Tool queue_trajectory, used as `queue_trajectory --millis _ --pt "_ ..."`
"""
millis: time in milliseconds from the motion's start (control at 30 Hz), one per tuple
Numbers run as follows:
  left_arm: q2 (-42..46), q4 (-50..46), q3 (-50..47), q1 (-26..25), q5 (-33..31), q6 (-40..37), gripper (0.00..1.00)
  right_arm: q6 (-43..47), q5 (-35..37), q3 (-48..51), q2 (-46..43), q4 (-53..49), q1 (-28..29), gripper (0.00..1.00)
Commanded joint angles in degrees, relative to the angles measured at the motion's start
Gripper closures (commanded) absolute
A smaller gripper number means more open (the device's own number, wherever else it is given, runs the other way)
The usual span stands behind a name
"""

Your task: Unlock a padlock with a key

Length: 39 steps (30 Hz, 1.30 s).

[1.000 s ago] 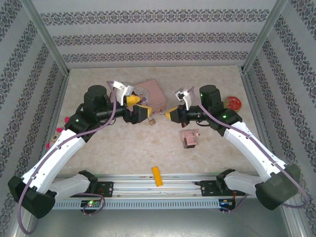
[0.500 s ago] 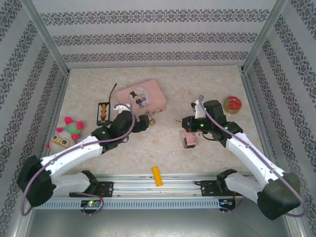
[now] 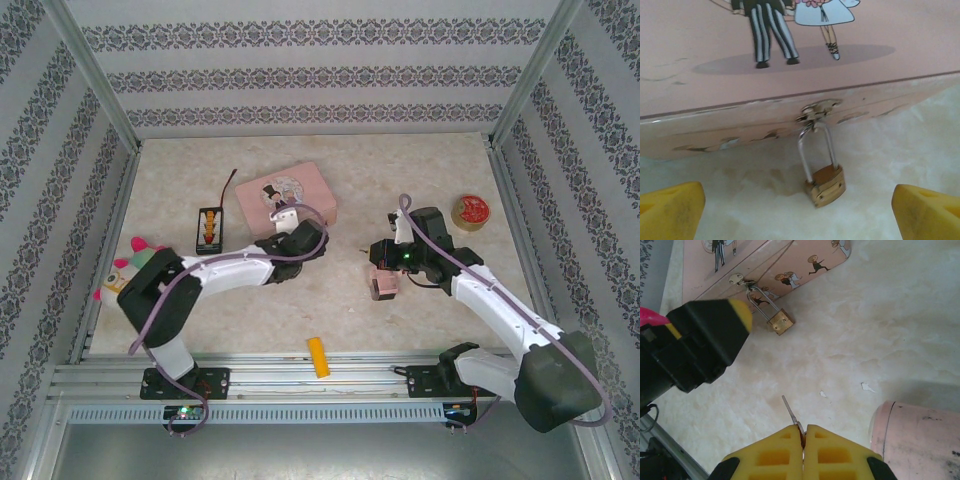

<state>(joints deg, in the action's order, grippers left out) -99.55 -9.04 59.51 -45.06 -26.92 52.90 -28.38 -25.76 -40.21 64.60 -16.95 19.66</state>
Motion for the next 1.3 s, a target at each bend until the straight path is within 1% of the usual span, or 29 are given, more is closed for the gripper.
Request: queue_trajectory --millis 0,133,267,300,467,600,800,900,1000,1133,1200,1267 --pt "-4.27 -3.73 4.62 -0.65 -3.66 4.38 0.09 0.26 1.5 -0.4 0.48 1.28 -0.76 1.0" --pt "-8.83 -9.41 9.47 -0.73 -6.03 6.86 0.18 0.34 1.98 -0.66 0.71 1.59 -1.33 1.0" --pt "-11.3 -10.54 11.31 -0.65 -6.3 7.08 0.21 0.34 2.29 -0.97 1.56 1.75 -1.73 1.0" --pt "-11.9 -10.79 11.7 -0.65 -6.33 7.35 0.23 0.33 2.46 -1.09 1.82 1.95 -1.73 1.0" --pt "-14.81 -11.72 13.63 -0.46 -7.06 7.67 0.28 0.3 2.88 -1.62 2.67 2.73 -1.81 1.0" --pt "-16.73 -12.45 15.32 0.1 -7.01 7.65 0.29 0.43 3.25 -2.22 3.47 2.98 -1.99 1.0" --pt "-18.19 -10.84 15.99 0.92 -6.39 6.44 0.34 0.17 3.08 -2.16 4.11 4.49 -2.08 1.0" --pt "-19.05 -11.0 16.43 1.33 -5.81 6.27 0.35 0.3 3.04 -2.25 4.56 4.65 -2.08 1.0" --pt "-19.63 -11.26 16.88 1.41 -5.87 5.28 0.4 0.43 2.83 -2.25 5.05 5.08 -2.17 1.0" --pt "-19.72 -11.25 17.49 1.37 -4.63 1.42 0.44 0.39 2.26 -2.42 5.75 5.84 -2.41 1.0" --pt "-19.64 -10.87 17.49 1.35 -3.82 0.16 0.5 0.34 1.85 -2.6 6.13 6.17 -2.52 1.0" --pt "-19.54 -10.99 17.49 1.38 -3.5 -0.2 0.53 0.3 1.63 -2.77 6.46 6.37 -2.57 1.0"
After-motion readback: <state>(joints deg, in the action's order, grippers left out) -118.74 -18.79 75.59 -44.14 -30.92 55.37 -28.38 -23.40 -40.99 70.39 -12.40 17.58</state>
